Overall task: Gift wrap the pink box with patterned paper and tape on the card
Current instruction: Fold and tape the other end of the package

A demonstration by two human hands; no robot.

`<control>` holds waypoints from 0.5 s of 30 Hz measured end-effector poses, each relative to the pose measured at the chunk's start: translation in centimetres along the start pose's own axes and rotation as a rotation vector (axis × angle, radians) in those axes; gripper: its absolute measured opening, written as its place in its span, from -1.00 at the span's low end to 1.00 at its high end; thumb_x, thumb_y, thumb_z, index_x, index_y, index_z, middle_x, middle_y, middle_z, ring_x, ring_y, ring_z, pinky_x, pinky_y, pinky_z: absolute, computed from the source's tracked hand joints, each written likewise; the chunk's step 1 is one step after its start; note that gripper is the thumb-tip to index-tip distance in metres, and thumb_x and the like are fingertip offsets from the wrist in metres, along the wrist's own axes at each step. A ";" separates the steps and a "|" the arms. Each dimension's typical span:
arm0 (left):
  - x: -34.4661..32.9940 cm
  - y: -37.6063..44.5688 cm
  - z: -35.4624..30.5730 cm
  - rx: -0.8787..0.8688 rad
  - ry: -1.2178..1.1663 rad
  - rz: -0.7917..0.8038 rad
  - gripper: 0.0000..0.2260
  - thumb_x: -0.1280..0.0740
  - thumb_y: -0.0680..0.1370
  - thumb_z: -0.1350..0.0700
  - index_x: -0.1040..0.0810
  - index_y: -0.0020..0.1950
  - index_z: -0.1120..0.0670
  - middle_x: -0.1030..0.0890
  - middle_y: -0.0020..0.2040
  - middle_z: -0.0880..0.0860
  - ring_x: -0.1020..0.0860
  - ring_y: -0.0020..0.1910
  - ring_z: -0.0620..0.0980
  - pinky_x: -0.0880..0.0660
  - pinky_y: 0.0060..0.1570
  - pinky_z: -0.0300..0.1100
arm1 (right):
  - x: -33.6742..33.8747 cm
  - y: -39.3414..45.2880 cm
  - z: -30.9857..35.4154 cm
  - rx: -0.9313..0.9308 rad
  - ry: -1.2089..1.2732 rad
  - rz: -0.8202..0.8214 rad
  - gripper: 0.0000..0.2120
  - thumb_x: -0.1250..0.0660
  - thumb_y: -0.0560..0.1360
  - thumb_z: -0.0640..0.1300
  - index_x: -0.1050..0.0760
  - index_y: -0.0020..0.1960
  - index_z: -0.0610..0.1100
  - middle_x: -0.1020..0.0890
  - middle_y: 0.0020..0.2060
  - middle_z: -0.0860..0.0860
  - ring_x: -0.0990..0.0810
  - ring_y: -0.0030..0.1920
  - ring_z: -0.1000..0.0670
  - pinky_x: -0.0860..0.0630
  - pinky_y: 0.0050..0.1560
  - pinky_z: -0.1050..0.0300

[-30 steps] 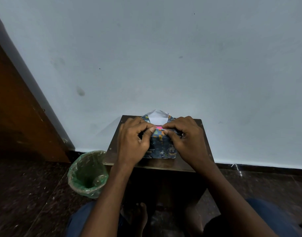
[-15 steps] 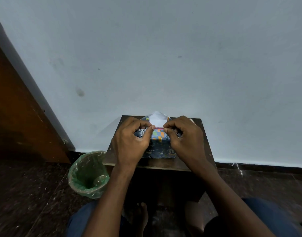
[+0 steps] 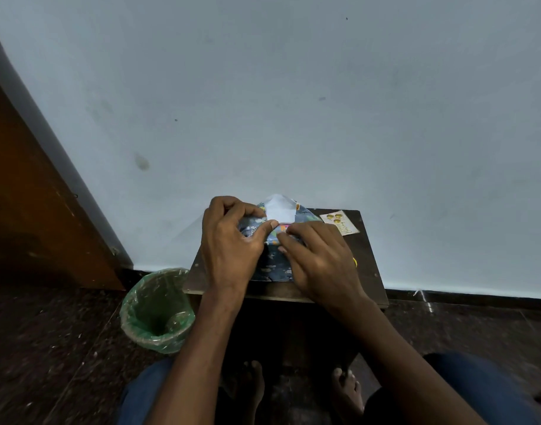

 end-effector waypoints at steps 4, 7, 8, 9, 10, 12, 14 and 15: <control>0.3 0.5 0.4 0.043 -0.007 -0.004 -0.59 -0.69 0.35 -0.11 -0.62 0.08 -0.06 -0.57 0.08 -0.14 -0.54 0.10 -0.05 -0.56 0.00 -0.10 | -0.5 0.0 0.4 -0.040 -0.071 0.049 -0.67 -0.43 0.48 -0.31 -0.66 0.23 -0.16 -0.66 0.10 -0.12 -0.60 0.07 -0.18 -0.47 0.07 -0.06; 0.3 0.2 0.4 0.154 0.010 0.030 -0.53 -0.66 0.35 -0.20 -0.57 0.14 -0.15 -0.64 -0.04 -0.19 -0.54 0.04 -0.10 -0.51 -0.05 -0.11 | -0.6 0.1 0.9 -0.072 -0.113 0.066 -0.65 -0.41 0.48 -0.28 -0.64 0.25 -0.13 -0.63 0.11 -0.12 -0.58 0.07 -0.18 -0.44 0.08 -0.05; 0.4 0.1 0.6 0.198 -0.026 0.038 -0.55 -0.66 0.36 -0.20 -0.58 0.14 -0.16 -0.66 -0.08 -0.18 -0.59 -0.01 -0.12 -0.53 -0.05 -0.10 | -0.6 0.1 1.0 -0.077 -0.121 0.083 -0.63 -0.40 0.47 -0.27 -0.62 0.26 -0.11 -0.62 0.12 -0.12 -0.56 0.07 -0.18 -0.44 0.08 -0.05; 0.3 0.1 1.1 0.255 -0.106 0.053 -0.60 -0.66 0.39 -0.17 -0.62 0.12 -0.14 -0.70 -0.10 -0.16 -0.64 -0.06 -0.14 -0.58 -0.06 -0.08 | -0.8 0.1 1.0 -0.080 -0.132 0.104 -0.60 -0.39 0.47 -0.25 -0.61 0.29 -0.09 -0.61 0.13 -0.12 -0.55 0.09 -0.18 -0.44 0.09 -0.06; 0.2 0.2 1.8 0.321 -0.217 0.083 -0.68 -0.65 0.43 -0.11 -0.67 0.11 -0.10 -0.73 -0.10 -0.14 -0.69 -0.10 -0.14 -0.64 -0.04 -0.04 | -0.9 0.1 0.9 -0.081 -0.147 0.123 -0.57 -0.39 0.46 -0.23 -0.59 0.33 -0.07 -0.60 0.16 -0.12 -0.53 0.11 -0.18 -0.44 0.10 -0.08; 0.0 0.5 3.2 0.401 -0.385 0.169 -0.82 -0.61 0.52 0.03 -0.75 0.09 -0.02 -0.78 -0.09 -0.08 -0.72 -0.14 -0.13 -0.69 0.02 0.09 | -1.2 0.1 0.8 -0.086 -0.176 0.143 -0.51 -0.40 0.46 -0.19 -0.56 0.39 -0.05 -0.59 0.19 -0.13 -0.49 0.15 -0.17 -0.43 0.14 -0.10; 0.1 0.7 4.0 0.410 -0.454 0.210 -0.86 -0.57 0.56 0.10 -0.78 0.11 0.02 -0.79 -0.06 -0.03 -0.72 -0.11 -0.09 -0.70 0.07 0.09 | -1.5 0.0 1.1 -0.099 -0.182 0.137 -0.50 -0.43 0.46 -0.17 -0.55 0.40 -0.07 -0.59 0.21 -0.14 -0.49 0.17 -0.19 -0.41 0.18 -0.11; 0.2 0.7 4.1 0.410 -0.471 0.211 -0.85 -0.56 0.56 0.11 -0.78 0.12 0.03 -0.79 -0.06 -0.02 -0.72 -0.10 -0.09 -0.69 0.06 0.05 | -1.6 -0.1 1.3 -0.102 -0.179 0.133 -0.51 -0.43 0.47 -0.16 -0.55 0.40 -0.08 -0.59 0.21 -0.15 -0.51 0.19 -0.20 -0.41 0.21 -0.12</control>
Point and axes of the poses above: each hand's wrist, its own y-axis towards the middle knuckle, its own x-axis out of the back of the hand, z = x × y, the point moved 4 cm from there along y, towards the middle knuckle
